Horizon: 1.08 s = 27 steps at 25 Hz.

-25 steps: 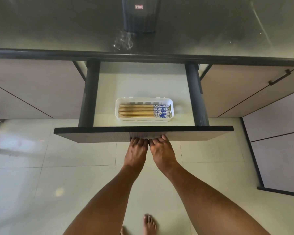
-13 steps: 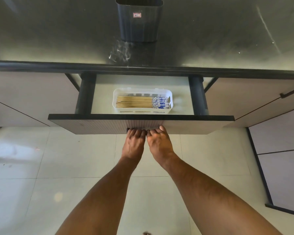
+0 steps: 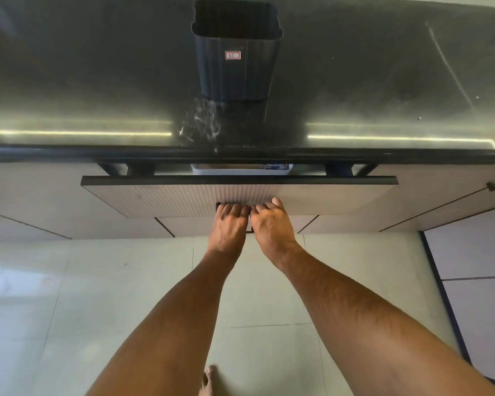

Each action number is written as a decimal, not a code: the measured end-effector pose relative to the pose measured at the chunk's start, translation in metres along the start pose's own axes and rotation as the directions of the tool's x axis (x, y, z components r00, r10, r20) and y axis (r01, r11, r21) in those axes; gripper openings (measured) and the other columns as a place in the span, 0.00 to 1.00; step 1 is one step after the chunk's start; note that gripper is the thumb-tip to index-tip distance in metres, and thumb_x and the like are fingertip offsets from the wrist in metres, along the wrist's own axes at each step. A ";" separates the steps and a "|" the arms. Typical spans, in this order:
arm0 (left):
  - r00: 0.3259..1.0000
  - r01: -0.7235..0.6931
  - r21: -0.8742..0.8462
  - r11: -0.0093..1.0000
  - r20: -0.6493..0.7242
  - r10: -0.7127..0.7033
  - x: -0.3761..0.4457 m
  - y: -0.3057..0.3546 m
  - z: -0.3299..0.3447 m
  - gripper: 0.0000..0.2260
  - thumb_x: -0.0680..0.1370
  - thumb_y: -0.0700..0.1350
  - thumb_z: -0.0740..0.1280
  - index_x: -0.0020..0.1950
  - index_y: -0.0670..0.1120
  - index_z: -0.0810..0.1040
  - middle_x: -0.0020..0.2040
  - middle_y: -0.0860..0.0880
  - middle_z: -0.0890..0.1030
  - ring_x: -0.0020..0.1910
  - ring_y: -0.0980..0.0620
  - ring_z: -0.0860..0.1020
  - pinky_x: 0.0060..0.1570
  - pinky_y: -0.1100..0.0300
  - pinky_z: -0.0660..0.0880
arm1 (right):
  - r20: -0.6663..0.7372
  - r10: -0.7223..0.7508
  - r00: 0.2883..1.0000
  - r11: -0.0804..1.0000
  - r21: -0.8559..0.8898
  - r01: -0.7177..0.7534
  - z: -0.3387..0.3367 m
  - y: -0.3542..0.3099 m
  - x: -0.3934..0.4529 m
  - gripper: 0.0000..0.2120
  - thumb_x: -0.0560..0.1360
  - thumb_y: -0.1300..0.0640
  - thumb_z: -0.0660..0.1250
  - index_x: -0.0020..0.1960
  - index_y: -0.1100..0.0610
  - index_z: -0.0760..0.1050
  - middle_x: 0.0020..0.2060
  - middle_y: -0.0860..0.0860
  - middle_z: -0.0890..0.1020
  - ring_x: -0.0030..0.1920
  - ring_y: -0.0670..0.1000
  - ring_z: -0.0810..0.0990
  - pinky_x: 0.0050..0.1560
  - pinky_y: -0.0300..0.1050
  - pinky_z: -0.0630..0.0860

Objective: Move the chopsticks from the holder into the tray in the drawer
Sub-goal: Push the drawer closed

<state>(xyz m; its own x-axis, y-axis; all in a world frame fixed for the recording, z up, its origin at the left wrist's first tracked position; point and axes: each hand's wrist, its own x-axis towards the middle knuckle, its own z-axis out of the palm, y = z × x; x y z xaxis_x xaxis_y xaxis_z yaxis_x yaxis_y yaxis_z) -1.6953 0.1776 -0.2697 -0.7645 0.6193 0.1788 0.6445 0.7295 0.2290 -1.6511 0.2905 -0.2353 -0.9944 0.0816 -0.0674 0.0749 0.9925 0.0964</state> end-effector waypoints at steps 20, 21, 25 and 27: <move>0.999 -0.024 0.002 1.000 0.028 0.024 0.068 -0.028 0.001 0.25 0.64 0.37 0.82 0.60 0.40 0.82 0.55 0.41 0.85 0.56 0.42 0.83 0.65 0.49 0.75 | 0.094 0.050 0.994 0.993 -0.107 -0.039 -0.015 0.014 0.069 0.25 0.79 0.55 0.70 0.73 0.57 0.69 0.70 0.54 0.77 0.72 0.57 0.71 0.78 0.49 0.56; 0.999 -0.020 0.014 1.000 0.038 0.020 0.068 -0.027 -0.003 0.25 0.66 0.37 0.82 0.62 0.40 0.82 0.56 0.42 0.84 0.58 0.43 0.82 0.66 0.50 0.74 | 0.099 0.044 0.994 0.993 -0.111 -0.033 -0.017 0.014 0.068 0.25 0.79 0.55 0.70 0.73 0.57 0.69 0.70 0.54 0.76 0.72 0.56 0.71 0.78 0.49 0.55; 0.983 -0.038 0.118 0.992 0.181 0.016 0.066 -0.023 -0.015 0.30 0.77 0.40 0.72 0.77 0.42 0.64 0.74 0.43 0.70 0.74 0.45 0.67 0.77 0.52 0.56 | 0.140 0.018 0.990 0.996 -0.093 -0.005 -0.024 0.016 0.068 0.28 0.77 0.57 0.72 0.74 0.56 0.67 0.71 0.54 0.74 0.74 0.56 0.68 0.78 0.51 0.56; 0.987 -0.031 0.192 0.981 0.160 -0.001 0.057 -0.022 -0.023 0.29 0.77 0.39 0.70 0.77 0.41 0.64 0.72 0.42 0.71 0.73 0.43 0.68 0.77 0.50 0.57 | 0.134 0.008 0.991 1.000 -0.023 -0.005 -0.023 0.015 0.061 0.31 0.76 0.56 0.72 0.75 0.56 0.64 0.72 0.55 0.71 0.74 0.56 0.66 0.78 0.52 0.58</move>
<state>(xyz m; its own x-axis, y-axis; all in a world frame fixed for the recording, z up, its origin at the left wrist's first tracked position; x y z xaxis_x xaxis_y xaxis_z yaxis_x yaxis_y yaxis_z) -1.7528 0.1902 -0.2429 -0.7532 0.6574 0.0232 0.6578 0.7524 0.0353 -1.7121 0.3084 -0.2146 -0.9748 0.1006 -0.1989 0.0778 0.9898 0.1194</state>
